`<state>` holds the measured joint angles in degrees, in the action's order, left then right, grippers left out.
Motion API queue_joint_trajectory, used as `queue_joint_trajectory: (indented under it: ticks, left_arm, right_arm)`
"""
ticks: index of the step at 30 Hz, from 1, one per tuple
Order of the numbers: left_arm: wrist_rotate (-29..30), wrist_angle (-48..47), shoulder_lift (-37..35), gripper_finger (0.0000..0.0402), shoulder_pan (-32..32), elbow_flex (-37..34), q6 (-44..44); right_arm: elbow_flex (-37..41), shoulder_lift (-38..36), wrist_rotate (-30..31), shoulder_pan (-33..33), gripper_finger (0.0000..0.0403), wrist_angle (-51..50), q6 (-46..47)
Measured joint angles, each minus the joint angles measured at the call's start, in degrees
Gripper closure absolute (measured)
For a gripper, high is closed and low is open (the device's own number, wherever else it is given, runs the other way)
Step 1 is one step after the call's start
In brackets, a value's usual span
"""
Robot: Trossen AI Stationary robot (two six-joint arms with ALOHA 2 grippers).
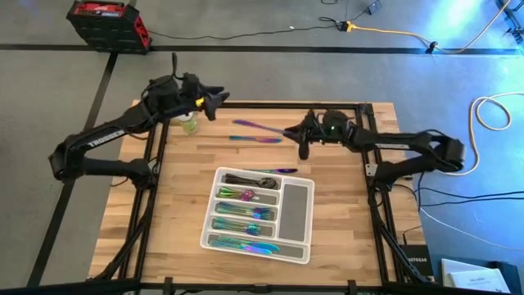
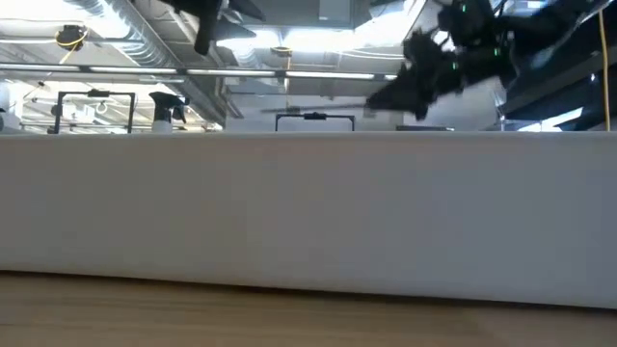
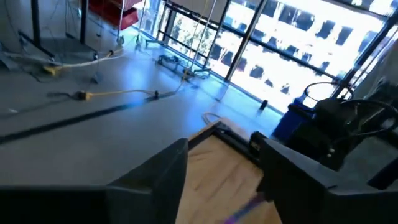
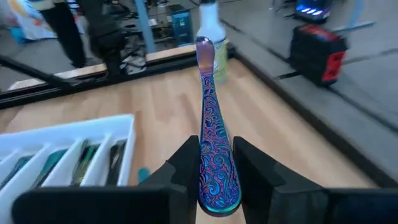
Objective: Sort silverware
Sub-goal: Put the purple knife into the white silverware tray
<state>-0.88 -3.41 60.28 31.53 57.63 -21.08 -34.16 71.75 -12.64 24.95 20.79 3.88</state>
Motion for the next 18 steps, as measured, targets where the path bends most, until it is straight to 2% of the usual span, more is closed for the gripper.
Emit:
queue_joint_trajectory:
  ticks: [6, 11, 18]
  left_arm:
    - [0.2, -4.6, -0.3, 0.0135, -4.2, 0.0, -5.7]
    - [4.1, -6.9, 0.8, 0.0083, -8.6, 0.0, -9.7]
    - [7.6, -6.4, 3.3, 0.0064, -11.5, 0.0, -18.1]
  right_arm:
    - [-11.8, -2.8, 1.9, 0.2, 0.0343, -16.5, -8.5]
    - [-20.6, -2.5, 5.0, 0.1, 0.0343, -25.8, -14.7]
    - [-29.5, -2.5, 11.6, 0.2, 0.0343, -28.4, -21.2]
